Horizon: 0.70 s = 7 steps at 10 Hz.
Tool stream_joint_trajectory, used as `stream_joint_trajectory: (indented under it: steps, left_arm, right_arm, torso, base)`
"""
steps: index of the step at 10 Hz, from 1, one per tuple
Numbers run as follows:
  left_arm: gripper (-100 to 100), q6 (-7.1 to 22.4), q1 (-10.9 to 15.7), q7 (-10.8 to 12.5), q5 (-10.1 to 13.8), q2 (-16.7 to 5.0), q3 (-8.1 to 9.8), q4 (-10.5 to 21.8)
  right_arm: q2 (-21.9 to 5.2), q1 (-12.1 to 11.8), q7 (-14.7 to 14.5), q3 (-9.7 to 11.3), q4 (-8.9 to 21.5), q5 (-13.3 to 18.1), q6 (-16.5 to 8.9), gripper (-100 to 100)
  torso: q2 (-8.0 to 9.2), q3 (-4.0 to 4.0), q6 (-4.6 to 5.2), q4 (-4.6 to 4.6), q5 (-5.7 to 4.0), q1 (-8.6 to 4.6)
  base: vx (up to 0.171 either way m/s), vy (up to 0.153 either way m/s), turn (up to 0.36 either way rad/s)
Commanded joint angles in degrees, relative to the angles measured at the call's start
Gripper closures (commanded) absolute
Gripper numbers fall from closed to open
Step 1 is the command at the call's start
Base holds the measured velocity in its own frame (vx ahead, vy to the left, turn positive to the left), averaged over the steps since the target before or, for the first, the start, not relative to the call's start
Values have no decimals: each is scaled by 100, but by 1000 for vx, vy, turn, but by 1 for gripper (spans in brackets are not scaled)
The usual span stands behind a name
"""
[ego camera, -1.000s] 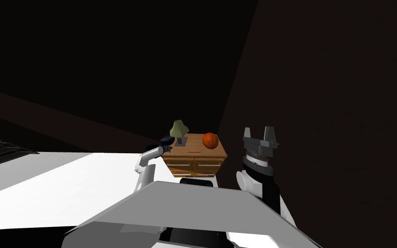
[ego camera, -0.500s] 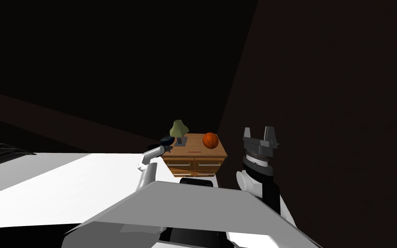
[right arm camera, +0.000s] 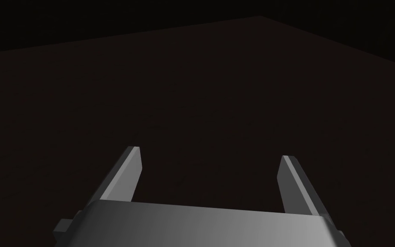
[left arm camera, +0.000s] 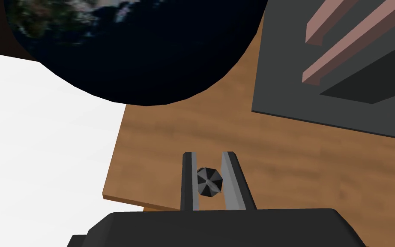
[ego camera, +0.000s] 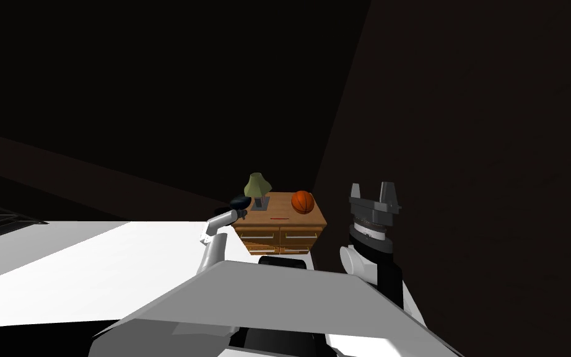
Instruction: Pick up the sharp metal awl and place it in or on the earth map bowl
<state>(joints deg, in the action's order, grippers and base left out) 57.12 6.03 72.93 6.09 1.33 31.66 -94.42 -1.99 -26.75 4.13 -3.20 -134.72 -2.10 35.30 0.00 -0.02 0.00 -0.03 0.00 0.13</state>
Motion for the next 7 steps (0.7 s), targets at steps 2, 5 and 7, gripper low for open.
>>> stream_joint_trajectory:
  steps: [2,5,7]
  left_arm:
    - [100,0,-1,0,0,-1,1,0]
    - [100,137,-124,-19,63,8,-28,-228]
    - [100,272,-238,-36,126,17,-55,-449]
  right_arm:
    - [0,0,0,0,0,0,0,0]
    - [0,0,0,0,0,0,0,0]
    - [0,0,0,0,0,0,0,0]
  torso:
    - [-1,-1,1,0,0,-1]
    - [-2,-1,1,-1,0,-1]
    - [-4,-2,-1,0,-2,-7]
  base:
    - [0,0,0]
    - [3,-4,10]
    - [16,-19,33]
